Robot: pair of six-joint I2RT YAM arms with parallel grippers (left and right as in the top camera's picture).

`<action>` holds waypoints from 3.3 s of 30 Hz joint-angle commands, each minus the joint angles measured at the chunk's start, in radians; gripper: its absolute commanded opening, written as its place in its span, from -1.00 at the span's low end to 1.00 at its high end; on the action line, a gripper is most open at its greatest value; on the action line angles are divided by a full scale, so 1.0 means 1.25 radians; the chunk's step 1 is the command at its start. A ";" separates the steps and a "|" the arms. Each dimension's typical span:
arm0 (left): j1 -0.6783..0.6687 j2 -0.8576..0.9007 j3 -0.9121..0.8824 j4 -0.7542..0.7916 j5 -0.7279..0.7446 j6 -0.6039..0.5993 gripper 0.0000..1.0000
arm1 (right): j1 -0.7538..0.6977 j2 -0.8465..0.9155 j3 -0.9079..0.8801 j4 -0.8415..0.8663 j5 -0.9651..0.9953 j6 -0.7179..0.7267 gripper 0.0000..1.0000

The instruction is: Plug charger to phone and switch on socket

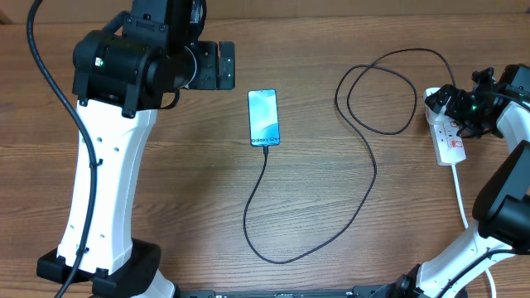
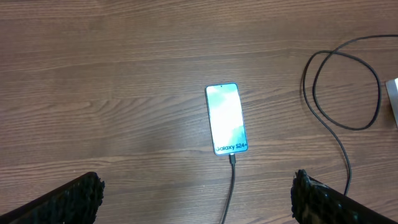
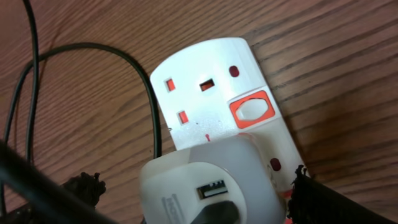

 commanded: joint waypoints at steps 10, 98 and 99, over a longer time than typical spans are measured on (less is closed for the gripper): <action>0.004 -0.006 -0.001 0.002 -0.011 0.009 1.00 | 0.005 0.023 -0.007 -0.009 -0.005 -0.001 0.99; 0.004 -0.006 -0.001 0.002 -0.011 0.009 0.99 | -0.020 -0.306 0.034 -0.191 0.077 0.060 1.00; 0.004 -0.006 -0.001 0.002 -0.011 0.009 1.00 | -0.020 -0.338 0.034 -0.199 0.086 0.069 1.00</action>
